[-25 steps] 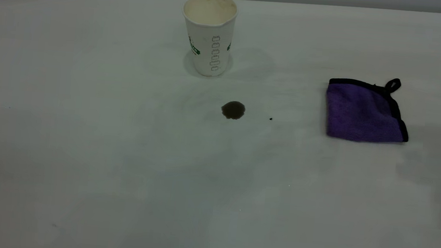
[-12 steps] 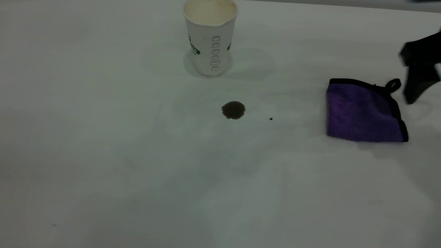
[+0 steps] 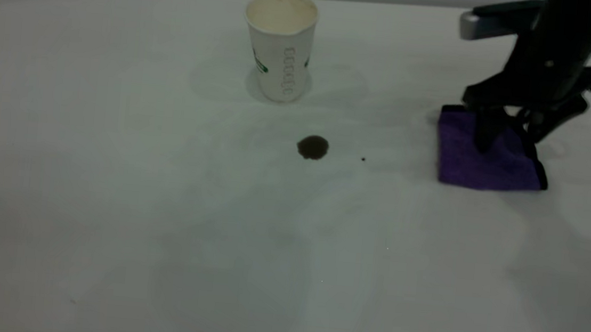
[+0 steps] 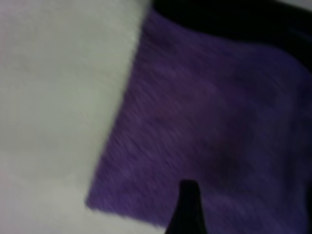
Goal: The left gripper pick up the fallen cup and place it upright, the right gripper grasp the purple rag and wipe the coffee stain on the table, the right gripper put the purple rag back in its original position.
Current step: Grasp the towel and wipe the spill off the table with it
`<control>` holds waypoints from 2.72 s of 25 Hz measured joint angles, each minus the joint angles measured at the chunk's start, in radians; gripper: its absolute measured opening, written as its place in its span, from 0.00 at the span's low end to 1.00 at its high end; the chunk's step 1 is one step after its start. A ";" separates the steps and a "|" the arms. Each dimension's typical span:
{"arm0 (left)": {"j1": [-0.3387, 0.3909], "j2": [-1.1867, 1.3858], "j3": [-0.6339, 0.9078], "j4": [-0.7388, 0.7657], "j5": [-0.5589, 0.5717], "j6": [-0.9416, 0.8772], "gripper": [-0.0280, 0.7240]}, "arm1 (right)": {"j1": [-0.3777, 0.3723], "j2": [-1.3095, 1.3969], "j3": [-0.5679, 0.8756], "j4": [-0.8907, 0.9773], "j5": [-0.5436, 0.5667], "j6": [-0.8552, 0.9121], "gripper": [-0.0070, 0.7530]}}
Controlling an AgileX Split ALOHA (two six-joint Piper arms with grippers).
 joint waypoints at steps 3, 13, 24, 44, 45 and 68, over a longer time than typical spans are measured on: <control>0.000 0.000 0.000 0.000 0.000 0.000 0.67 | 0.001 0.055 -0.053 0.010 0.023 -0.008 0.88; 0.000 0.000 0.000 0.000 0.000 0.000 0.67 | 0.000 0.132 -0.125 0.052 0.053 -0.010 0.31; 0.000 0.000 0.000 0.000 0.002 0.000 0.67 | 0.155 0.138 -0.307 0.118 0.158 -0.049 0.08; 0.000 0.000 0.000 0.000 0.002 0.000 0.67 | 0.415 0.148 -0.448 0.123 0.225 0.084 0.08; 0.000 0.000 0.000 0.000 0.002 0.000 0.67 | 0.421 0.153 -0.448 0.124 0.215 0.087 0.08; 0.000 0.000 0.000 0.000 0.002 0.000 0.67 | 0.314 0.246 -0.452 -0.067 0.178 0.257 0.08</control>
